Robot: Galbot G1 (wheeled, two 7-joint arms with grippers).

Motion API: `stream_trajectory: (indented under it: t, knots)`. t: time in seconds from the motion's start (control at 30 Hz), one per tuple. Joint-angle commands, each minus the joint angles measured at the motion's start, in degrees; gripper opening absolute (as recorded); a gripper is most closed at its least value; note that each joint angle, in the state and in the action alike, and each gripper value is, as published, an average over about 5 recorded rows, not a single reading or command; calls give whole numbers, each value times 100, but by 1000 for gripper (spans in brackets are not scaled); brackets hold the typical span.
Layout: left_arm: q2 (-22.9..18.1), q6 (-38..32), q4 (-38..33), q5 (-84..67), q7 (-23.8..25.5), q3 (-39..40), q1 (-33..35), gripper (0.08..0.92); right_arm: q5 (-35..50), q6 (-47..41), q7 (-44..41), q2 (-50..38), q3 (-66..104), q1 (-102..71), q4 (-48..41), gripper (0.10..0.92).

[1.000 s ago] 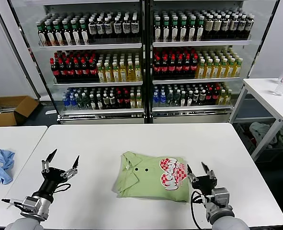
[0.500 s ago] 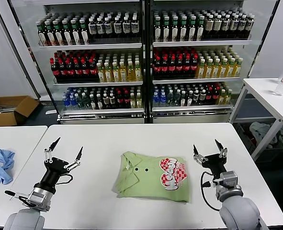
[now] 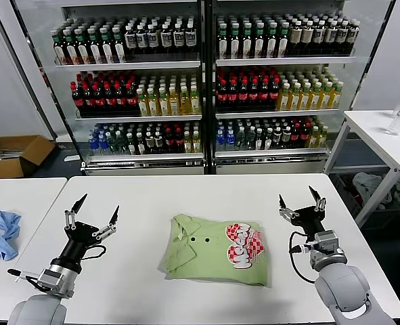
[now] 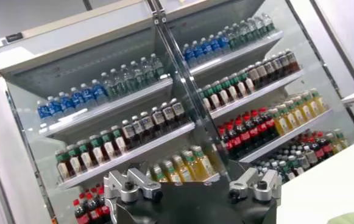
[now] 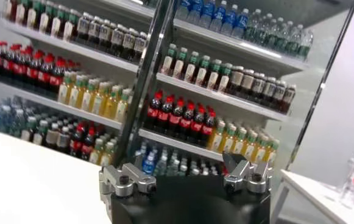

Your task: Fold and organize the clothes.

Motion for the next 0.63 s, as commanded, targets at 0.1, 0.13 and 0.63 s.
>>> stream_trajectory:
  t: [0.1, 0.13, 0.63]
  knots:
    - [30, -33, -120, -426, 186, -28, 158, 823, -449, 383, -166, 52, 269, -4, -467, 823]
    - [22, -50, -132, -511, 210, -4, 163, 823, -469, 365, -163, 88, 262, 3, -459, 822]
    - [113, 274, -5, -821, -148, 264, 13, 823, -885, 255, -304, 338, 216, -58, -250, 823]
